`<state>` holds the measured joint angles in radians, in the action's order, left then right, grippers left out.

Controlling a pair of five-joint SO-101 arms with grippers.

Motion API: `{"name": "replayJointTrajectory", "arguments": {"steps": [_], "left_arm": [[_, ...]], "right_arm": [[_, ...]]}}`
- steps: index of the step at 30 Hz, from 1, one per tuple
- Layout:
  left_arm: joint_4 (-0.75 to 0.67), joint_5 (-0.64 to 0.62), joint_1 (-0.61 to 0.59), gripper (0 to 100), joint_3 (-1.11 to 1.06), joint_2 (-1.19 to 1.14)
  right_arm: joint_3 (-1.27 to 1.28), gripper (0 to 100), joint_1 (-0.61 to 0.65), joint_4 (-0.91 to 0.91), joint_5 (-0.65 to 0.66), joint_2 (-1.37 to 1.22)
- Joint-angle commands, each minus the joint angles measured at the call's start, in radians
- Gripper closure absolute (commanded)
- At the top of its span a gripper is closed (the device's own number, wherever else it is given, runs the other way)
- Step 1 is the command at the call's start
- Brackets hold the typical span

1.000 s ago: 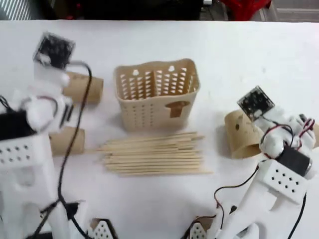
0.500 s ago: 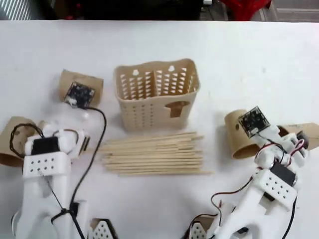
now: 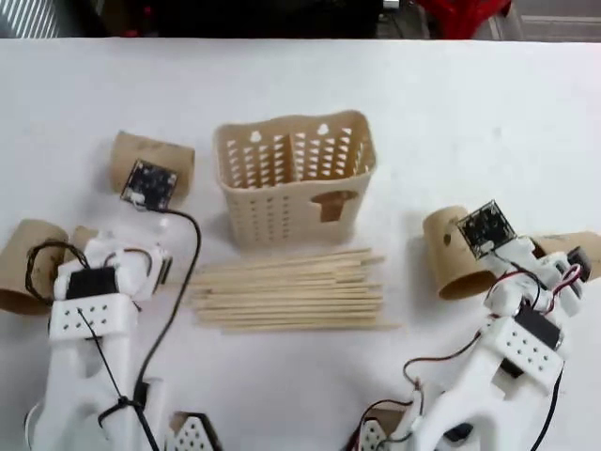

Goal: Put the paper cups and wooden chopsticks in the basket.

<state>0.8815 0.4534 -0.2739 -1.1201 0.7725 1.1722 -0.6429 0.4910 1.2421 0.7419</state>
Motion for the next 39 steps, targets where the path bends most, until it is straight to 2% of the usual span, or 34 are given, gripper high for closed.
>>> {"name": "replayJointTrajectory", "arguments": {"steps": [1,7,15,16,20,25,29,34,39], "left_arm": [[-0.021,-0.012,0.008,85,-0.021,0.016],[-0.069,-0.012,0.008,85,-0.058,0.016],[-0.071,-0.012,0.008,85,-0.071,0.016],[-0.086,-0.012,0.01,85,-0.081,0.016],[-0.173,-0.012,0.01,85,-0.12,0.016],[-0.187,-0.012,0.01,85,-0.129,0.016],[-0.187,-0.012,0.01,85,-0.129,0.016],[-0.189,-0.012,0.01,85,-0.129,0.016],[-0.189,-0.014,0.01,85,-0.129,0.016]], "right_arm": [[-0.071,71.2,-0.012,-0.059,0.003,-0.127],[-0.218,72.9,-0.033,-0.061,0.003,-0.335],[-0.367,95.8,-0.03,-0.061,-0.012,-0.504],[-0.382,98.5,-0.031,-0.061,-0.04,-0.512],[-0.473,98.3,-0.035,-0.022,-0.199,-0.481],[-0.652,98.1,-0.025,0.26,-0.334,-0.34],[-0.818,98.1,0.018,0.484,-0.509,-0.228],[-1.066,98.1,0.177,0.693,-0.712,-0.148],[-1.369,98.1,0.409,0.857,-0.931,-0.147]]}}
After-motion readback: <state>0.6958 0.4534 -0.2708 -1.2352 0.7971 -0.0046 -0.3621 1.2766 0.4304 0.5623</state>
